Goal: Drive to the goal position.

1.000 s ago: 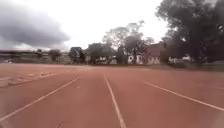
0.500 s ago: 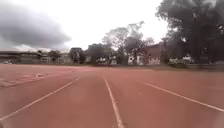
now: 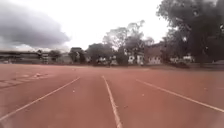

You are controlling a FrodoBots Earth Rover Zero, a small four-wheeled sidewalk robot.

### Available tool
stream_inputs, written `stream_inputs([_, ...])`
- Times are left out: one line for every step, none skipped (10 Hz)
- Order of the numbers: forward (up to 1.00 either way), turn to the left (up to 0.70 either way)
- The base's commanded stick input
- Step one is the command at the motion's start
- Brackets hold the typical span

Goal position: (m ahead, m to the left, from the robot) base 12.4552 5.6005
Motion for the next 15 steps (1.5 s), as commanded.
stream_inputs([0.45, 0.0])
stream_inputs([0.45, 0.0])
stream_inputs([0.45, 0.0])
stream_inputs([0.45, 0.0])
stream_inputs([0.45, 0.0])
stream_inputs([0.45, 0.0])
stream_inputs([0.45, 0.0])
stream_inputs([0.45, 0.0])
stream_inputs([0.45, 0.0])
stream_inputs([0.45, 0.0])
stream_inputs([0.45, 0.0])
stream_inputs([0.45, 0.0])
stream_inputs([0.45, 0.0])
stream_inputs([0.45, 0.0])
stream_inputs([0.45, 0.0])
